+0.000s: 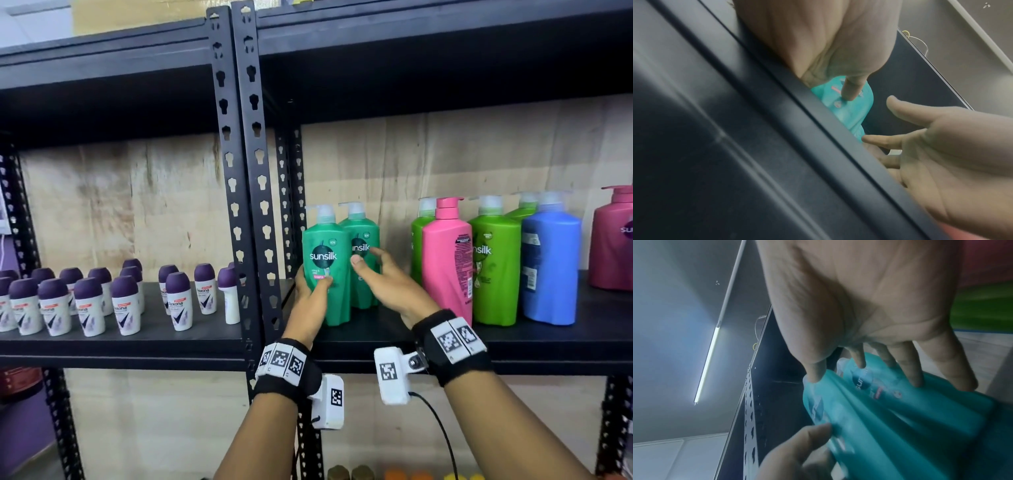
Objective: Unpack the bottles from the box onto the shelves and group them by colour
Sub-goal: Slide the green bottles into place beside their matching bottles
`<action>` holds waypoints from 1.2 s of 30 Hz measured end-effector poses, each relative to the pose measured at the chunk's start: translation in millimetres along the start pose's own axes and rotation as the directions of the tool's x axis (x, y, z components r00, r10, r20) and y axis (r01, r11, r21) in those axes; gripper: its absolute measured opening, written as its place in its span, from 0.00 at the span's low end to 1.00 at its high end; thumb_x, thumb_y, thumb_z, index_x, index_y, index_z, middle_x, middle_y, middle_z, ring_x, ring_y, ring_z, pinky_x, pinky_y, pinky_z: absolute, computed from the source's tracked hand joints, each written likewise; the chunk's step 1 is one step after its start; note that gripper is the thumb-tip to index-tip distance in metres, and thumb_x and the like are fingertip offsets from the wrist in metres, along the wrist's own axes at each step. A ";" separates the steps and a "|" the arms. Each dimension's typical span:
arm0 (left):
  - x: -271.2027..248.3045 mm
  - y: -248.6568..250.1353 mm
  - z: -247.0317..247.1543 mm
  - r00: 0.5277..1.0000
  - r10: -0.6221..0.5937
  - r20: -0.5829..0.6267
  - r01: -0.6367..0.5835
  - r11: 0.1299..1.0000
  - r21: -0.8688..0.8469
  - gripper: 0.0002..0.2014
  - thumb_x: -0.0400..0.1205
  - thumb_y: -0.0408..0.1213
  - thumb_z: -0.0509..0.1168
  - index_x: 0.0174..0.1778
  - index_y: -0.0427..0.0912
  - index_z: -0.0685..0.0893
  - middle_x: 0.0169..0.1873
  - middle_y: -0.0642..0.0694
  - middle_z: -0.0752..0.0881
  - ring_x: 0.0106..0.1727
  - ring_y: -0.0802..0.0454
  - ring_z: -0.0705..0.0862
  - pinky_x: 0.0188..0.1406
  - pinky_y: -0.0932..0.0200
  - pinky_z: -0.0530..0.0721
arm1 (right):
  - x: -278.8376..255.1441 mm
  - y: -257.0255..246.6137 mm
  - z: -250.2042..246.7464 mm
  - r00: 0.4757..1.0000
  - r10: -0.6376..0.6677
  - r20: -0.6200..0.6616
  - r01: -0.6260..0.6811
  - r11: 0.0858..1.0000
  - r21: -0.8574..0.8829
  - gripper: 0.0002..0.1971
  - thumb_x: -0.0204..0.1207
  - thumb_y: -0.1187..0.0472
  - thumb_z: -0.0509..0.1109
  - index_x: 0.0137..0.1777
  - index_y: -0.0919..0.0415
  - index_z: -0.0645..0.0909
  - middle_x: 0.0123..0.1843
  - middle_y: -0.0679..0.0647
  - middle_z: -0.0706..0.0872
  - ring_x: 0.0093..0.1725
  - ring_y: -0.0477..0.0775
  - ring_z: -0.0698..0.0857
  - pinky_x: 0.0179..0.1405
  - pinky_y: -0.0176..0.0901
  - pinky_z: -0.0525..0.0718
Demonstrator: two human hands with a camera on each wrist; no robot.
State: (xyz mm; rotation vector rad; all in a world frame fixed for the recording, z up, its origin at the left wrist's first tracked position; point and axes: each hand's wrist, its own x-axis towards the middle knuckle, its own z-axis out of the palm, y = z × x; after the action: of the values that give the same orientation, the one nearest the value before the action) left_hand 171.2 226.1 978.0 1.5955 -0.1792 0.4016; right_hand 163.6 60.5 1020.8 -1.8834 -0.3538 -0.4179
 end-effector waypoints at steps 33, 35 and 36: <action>5.6 -17.8 4.7 0.972 0.065 0.224 -0.160 0.884 0.439 0.28 0.86 0.53 0.65 0.83 0.66 0.69 0.74 0.55 0.83 0.73 0.54 0.81 0.78 0.46 0.77 | -23.9 48.5 8.8 0.984 -0.134 -0.116 0.121 0.986 -0.114 0.35 0.86 0.57 0.68 0.88 0.47 0.55 0.81 0.49 0.76 0.76 0.50 0.78 0.76 0.43 0.74; 3.6 -16.2 5.0 0.978 0.082 0.194 -0.168 0.857 0.487 0.25 0.86 0.54 0.65 0.81 0.62 0.74 0.71 0.56 0.85 0.71 0.53 0.83 0.75 0.47 0.79 | -24.3 48.4 9.3 0.980 -0.144 -0.136 0.128 0.984 -0.123 0.35 0.85 0.58 0.69 0.88 0.49 0.57 0.81 0.50 0.76 0.77 0.51 0.78 0.77 0.44 0.73; 1.9 -15.1 4.9 0.980 0.099 0.171 -0.175 0.834 0.523 0.23 0.86 0.54 0.65 0.78 0.59 0.77 0.69 0.56 0.86 0.70 0.53 0.83 0.73 0.48 0.80 | -25.0 48.0 9.5 0.977 -0.151 -0.151 0.131 0.983 -0.132 0.35 0.84 0.59 0.70 0.88 0.51 0.59 0.81 0.51 0.76 0.78 0.52 0.77 0.79 0.45 0.72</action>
State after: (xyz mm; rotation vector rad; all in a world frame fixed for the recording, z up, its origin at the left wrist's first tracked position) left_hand 179.0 222.5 964.5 2.1789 -0.3083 0.4810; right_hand 163.3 52.3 966.4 -1.9336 -0.3619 -0.6965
